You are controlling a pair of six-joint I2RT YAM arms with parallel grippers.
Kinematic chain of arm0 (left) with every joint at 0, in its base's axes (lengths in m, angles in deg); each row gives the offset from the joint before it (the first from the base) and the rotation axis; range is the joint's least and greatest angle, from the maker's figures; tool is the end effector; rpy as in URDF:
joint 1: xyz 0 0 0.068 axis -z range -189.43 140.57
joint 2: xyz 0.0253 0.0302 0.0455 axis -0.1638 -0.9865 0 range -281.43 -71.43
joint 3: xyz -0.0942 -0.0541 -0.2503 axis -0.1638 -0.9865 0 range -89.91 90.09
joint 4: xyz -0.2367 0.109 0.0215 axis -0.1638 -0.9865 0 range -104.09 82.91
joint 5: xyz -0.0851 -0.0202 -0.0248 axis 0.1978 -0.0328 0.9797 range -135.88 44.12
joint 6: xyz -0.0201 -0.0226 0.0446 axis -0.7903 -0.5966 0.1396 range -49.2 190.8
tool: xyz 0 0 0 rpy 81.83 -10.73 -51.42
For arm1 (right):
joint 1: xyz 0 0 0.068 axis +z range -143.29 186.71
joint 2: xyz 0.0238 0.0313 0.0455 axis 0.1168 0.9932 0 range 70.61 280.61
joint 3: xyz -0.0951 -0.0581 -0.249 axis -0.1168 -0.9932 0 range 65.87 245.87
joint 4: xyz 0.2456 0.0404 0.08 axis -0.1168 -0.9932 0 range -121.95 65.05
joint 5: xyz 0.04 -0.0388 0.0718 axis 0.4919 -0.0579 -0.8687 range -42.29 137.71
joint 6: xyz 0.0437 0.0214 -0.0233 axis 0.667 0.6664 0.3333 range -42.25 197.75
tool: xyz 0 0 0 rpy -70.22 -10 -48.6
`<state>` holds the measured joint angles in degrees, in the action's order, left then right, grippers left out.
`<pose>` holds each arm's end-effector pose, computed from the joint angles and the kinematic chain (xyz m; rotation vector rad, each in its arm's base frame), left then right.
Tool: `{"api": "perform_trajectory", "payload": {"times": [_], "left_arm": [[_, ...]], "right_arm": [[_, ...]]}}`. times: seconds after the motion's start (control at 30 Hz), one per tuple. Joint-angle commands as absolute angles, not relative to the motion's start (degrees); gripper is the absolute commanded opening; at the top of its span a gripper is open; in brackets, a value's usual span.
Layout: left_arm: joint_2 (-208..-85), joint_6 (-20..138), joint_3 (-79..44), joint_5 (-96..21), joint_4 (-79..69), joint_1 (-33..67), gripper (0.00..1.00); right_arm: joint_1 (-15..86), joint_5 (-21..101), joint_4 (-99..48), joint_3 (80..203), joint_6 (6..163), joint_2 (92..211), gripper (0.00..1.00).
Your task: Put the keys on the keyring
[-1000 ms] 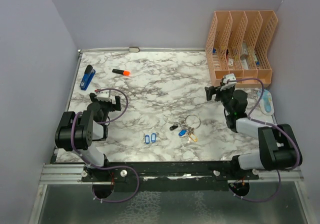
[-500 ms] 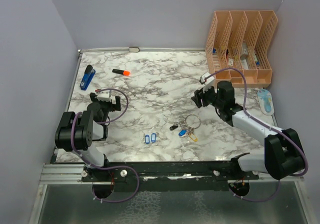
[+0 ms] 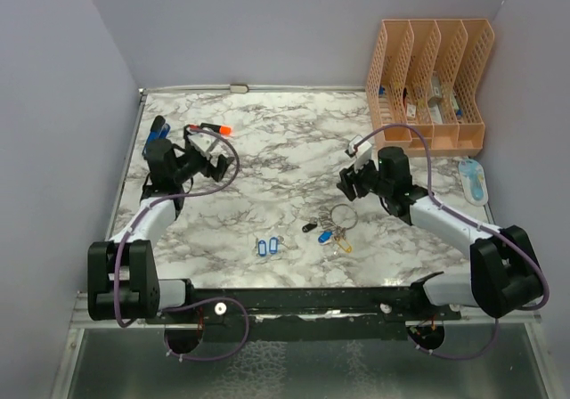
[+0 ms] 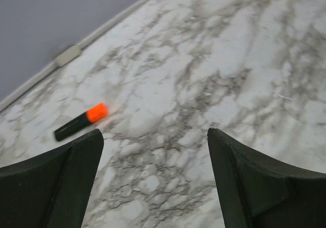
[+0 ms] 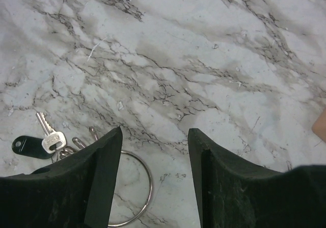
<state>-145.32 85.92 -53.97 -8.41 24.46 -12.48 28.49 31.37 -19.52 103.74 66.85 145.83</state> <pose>0.2792 -0.0068 0.2525 0.6495 1.5370 -0.3094 0.2522 0.1116 0.2105 -0.7600 1.9906 0.4154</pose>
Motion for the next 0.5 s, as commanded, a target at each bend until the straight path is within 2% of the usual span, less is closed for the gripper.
{"api": "perform_trajectory", "payload": {"times": [0.0, 0.1, 0.3, 0.47], "left_arm": [[-145.37, 101.61, -52.81, 7.09, 0.89, -5.26, 0.86], [-145.66, 108.14, -53.32, 3.53, -2.71, 0.58, 0.86], [-149.33, 110.57, -53.1, 8.41, -5.38, 3.02, 0.86], [-149.95, 98.99, -56.76, 13.72, 5.62, 4.86, 0.88]], "right_arm": [[29.66, 32.65, -21.46, 104.54, 65.79, 146.72, 0.56], [29.82, 32.68, -21.36, 104.39, 65.81, 146.64, 0.55], [29.89, 33.65, -22.41, 104.85, 65.77, 146.2, 0.53], [29.95, 33.36, -23.12, 105.31, 66.64, 146.31, 0.51]]}}
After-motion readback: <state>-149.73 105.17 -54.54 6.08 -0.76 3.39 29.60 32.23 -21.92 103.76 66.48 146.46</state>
